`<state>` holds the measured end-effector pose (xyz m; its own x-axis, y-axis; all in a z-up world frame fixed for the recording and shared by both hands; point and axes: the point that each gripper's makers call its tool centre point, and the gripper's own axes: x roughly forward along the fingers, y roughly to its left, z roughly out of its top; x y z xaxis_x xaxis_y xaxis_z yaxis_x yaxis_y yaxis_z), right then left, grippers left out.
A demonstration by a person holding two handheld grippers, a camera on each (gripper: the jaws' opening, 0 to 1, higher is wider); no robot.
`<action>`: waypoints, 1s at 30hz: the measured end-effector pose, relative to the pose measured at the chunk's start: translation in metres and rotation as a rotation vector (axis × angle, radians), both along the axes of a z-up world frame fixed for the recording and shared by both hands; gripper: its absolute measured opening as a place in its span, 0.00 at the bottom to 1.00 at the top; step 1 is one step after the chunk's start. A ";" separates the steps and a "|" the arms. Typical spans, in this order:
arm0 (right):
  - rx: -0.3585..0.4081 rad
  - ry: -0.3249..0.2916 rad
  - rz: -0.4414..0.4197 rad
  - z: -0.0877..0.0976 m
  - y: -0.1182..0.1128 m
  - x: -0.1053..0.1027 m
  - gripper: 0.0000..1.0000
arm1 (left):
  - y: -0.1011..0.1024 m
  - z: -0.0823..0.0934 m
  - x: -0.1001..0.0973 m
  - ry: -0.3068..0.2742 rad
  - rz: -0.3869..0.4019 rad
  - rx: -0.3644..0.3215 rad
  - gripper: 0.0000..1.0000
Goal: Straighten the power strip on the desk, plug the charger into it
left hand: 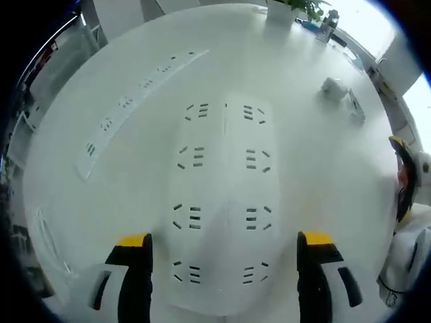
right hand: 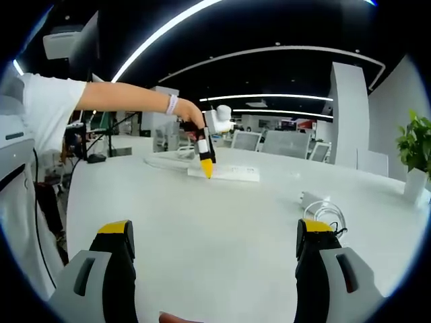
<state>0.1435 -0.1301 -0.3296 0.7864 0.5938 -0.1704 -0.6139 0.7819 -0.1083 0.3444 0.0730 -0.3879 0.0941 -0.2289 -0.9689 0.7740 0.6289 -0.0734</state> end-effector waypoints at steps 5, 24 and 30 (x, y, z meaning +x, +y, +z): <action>0.000 0.003 -0.001 -0.001 0.000 0.000 1.00 | 0.001 0.000 0.007 -0.008 0.010 0.008 0.87; 0.004 0.005 -0.006 -0.002 -0.002 -0.001 1.00 | 0.004 0.002 0.021 -0.016 0.032 0.030 0.72; 0.004 0.003 -0.004 -0.002 -0.002 -0.002 1.00 | 0.003 0.004 0.026 -0.010 0.014 0.042 0.67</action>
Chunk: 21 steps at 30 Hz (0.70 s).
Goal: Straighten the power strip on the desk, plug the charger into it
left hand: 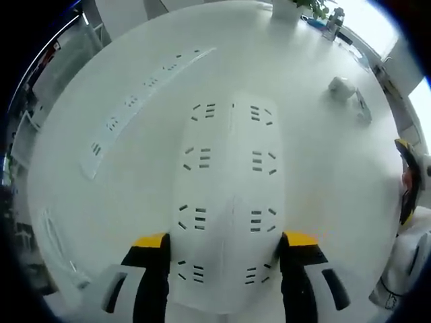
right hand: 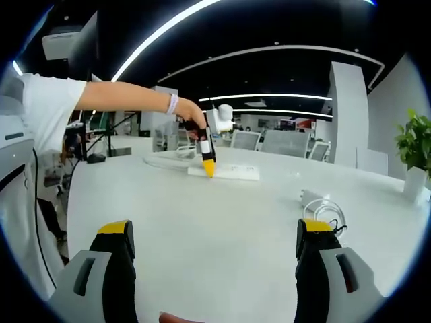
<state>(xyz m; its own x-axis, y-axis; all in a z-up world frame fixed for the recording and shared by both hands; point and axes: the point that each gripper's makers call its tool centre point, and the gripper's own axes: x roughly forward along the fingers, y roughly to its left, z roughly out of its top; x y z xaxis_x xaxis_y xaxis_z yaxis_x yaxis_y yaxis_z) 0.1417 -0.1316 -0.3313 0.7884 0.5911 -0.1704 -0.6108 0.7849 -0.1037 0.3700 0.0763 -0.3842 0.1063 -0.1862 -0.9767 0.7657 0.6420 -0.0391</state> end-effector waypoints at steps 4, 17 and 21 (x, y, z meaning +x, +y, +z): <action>0.001 0.001 -0.006 -0.001 -0.002 0.000 1.00 | 0.000 0.000 0.002 0.001 -0.005 0.003 0.67; 0.001 0.004 -0.006 -0.002 -0.003 0.001 1.00 | 0.001 -0.001 -0.006 0.005 -0.051 0.020 0.67; 0.000 0.005 -0.006 -0.003 -0.002 0.001 1.00 | 0.000 -0.001 -0.005 0.004 -0.068 0.022 0.67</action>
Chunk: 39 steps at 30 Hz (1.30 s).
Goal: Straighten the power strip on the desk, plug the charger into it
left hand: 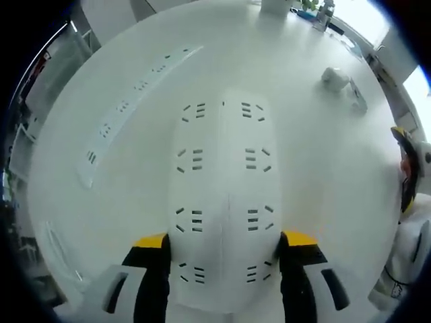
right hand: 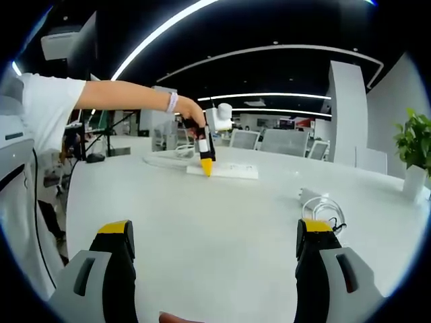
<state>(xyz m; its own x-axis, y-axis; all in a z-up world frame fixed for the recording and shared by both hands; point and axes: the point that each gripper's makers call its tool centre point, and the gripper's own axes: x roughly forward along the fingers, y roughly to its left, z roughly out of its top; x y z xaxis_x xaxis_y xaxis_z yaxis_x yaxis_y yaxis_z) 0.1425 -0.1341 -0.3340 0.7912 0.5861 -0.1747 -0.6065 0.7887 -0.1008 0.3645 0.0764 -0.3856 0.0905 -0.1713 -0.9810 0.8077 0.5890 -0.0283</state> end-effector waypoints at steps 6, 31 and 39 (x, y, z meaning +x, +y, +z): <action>-0.005 0.001 0.004 0.000 0.001 0.000 1.00 | 0.000 -0.002 -0.016 -0.007 -0.047 0.002 0.67; -0.013 0.001 0.007 0.002 0.007 -0.001 1.00 | -0.002 0.000 -0.006 -0.004 -0.296 0.027 0.67; -0.015 0.002 0.007 0.002 0.006 -0.001 1.00 | -0.001 0.002 0.003 -0.002 -0.349 0.040 0.67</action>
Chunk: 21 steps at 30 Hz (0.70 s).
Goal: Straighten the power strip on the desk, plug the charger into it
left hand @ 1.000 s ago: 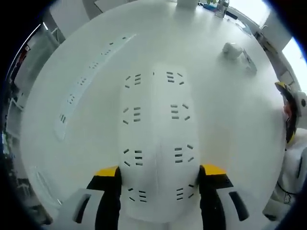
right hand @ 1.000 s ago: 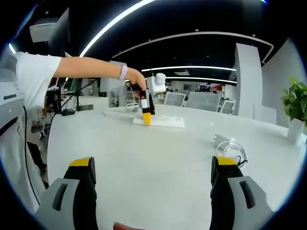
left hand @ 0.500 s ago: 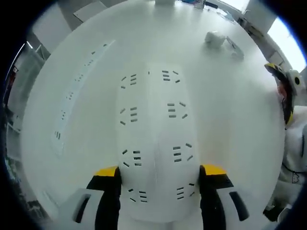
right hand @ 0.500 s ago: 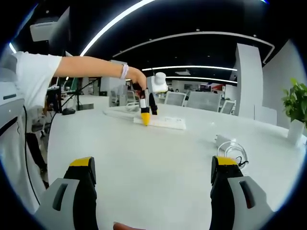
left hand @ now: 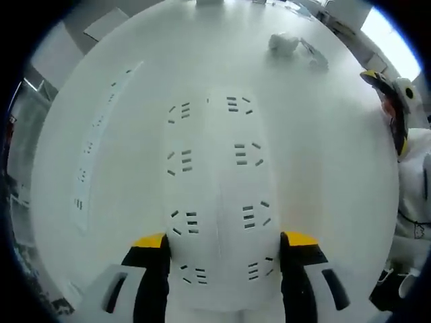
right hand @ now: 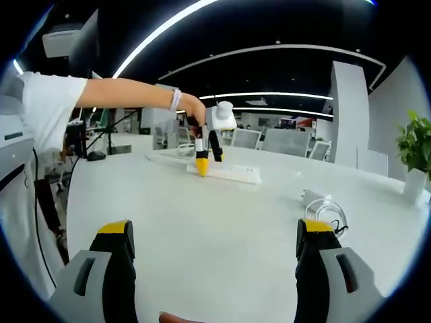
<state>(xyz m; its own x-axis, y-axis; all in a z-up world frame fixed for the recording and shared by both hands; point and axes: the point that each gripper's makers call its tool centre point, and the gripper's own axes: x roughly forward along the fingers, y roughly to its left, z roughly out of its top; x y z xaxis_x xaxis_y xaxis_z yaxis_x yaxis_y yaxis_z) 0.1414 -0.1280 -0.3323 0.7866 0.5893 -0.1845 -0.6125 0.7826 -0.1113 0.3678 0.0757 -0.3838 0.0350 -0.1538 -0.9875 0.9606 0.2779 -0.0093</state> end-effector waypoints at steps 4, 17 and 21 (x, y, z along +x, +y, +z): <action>-0.001 0.000 0.000 0.000 0.000 0.000 1.00 | 0.003 0.002 0.016 0.003 -0.032 0.002 0.67; 0.000 0.003 0.000 -0.002 -0.001 -0.001 1.00 | 0.008 0.004 0.036 0.001 -0.092 0.025 0.67; 0.001 0.003 -0.002 -0.002 -0.001 -0.001 1.00 | 0.009 0.005 0.038 0.000 -0.111 0.036 0.67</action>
